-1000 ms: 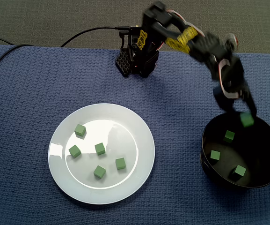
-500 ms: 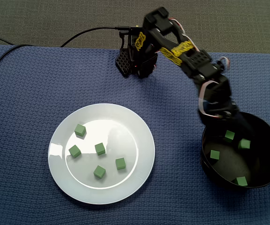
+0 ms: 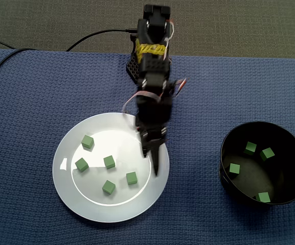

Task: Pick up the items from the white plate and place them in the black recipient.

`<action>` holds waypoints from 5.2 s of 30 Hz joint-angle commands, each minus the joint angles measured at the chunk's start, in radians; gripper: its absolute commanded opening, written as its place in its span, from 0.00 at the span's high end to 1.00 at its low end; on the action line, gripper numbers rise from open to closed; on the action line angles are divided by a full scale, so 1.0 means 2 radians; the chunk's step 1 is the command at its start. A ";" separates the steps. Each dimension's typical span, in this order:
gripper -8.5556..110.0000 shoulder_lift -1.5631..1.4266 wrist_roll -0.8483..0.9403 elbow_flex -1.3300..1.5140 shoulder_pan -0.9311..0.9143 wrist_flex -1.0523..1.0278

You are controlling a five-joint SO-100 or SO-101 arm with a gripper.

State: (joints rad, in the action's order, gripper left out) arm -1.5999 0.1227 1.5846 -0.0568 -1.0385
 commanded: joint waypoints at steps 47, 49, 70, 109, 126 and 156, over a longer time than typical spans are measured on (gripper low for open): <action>0.81 0.278 0.059 -0.181 -0.065 -0.054; 0.76 0.278 0.054 -0.181 -0.064 -0.059; 0.77 0.270 -0.117 -0.167 -0.042 -0.090; 0.93 -0.184 0.217 0.020 0.239 0.194; 0.93 0.124 0.335 -0.060 0.452 0.278; 0.72 -0.351 0.600 0.250 0.060 0.170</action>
State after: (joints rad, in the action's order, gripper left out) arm -2.0571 1.1305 1.9221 0.3375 -0.6903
